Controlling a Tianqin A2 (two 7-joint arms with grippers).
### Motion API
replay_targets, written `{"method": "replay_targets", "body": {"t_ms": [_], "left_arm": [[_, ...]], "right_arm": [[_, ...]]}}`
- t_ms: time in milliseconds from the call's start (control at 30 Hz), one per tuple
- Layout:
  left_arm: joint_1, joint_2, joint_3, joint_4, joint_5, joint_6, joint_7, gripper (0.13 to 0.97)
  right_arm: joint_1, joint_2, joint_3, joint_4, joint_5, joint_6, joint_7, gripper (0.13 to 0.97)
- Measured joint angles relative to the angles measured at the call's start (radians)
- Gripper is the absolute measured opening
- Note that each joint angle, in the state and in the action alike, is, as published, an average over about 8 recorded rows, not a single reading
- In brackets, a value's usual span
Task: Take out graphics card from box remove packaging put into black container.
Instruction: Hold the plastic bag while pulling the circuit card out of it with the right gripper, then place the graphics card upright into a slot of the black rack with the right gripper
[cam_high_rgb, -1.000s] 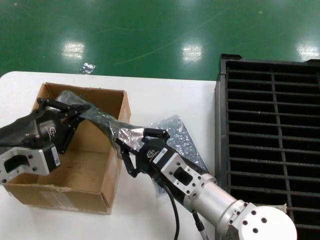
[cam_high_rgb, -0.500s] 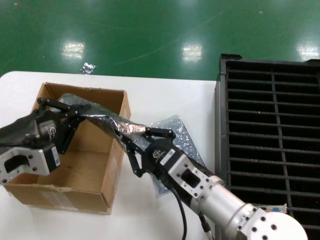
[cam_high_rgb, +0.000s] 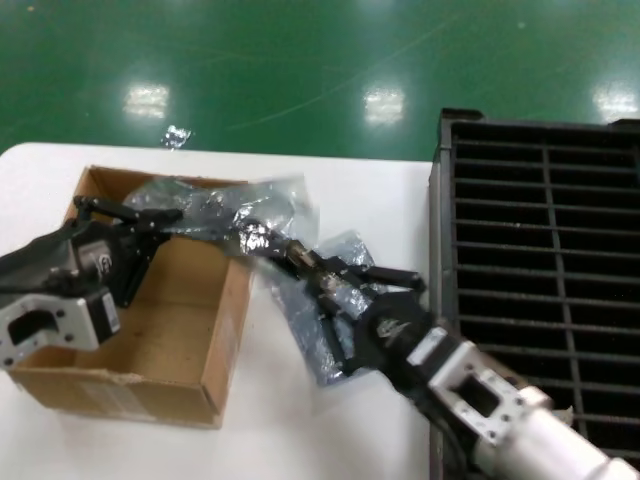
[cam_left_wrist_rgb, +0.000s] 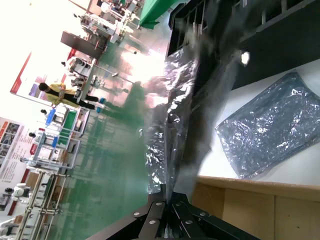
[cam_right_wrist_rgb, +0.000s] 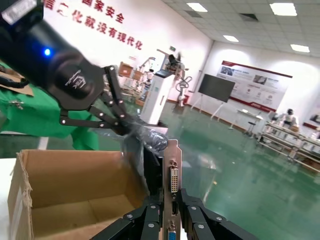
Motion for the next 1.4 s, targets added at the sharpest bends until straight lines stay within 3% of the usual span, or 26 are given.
{"method": "replay_targets", "body": {"t_ms": [367, 633, 900, 1400], "left_arm": [[0.000, 0.000, 0.000, 0.000, 0.000, 0.000, 0.000, 0.139], [0.000, 0.000, 0.000, 0.000, 0.000, 0.000, 0.000, 0.139], [0.000, 0.000, 0.000, 0.000, 0.000, 0.000, 0.000, 0.139], [0.000, 0.000, 0.000, 0.000, 0.000, 0.000, 0.000, 0.139]], "right_arm": [[-0.239, 0.105, 0.250, 0.280, -0.100, -0.087, 0.162, 0.187], [-0.308, 0.088, 0.405, 0.300, -0.124, -0.064, 0.209, 0.187], [-0.239, -0.011, 0.437, 0.197, -0.146, 0.003, 0.198, 0.187], [-0.220, -0.021, 0.428, 0.193, -0.175, -0.015, 0.197, 0.187]]}}
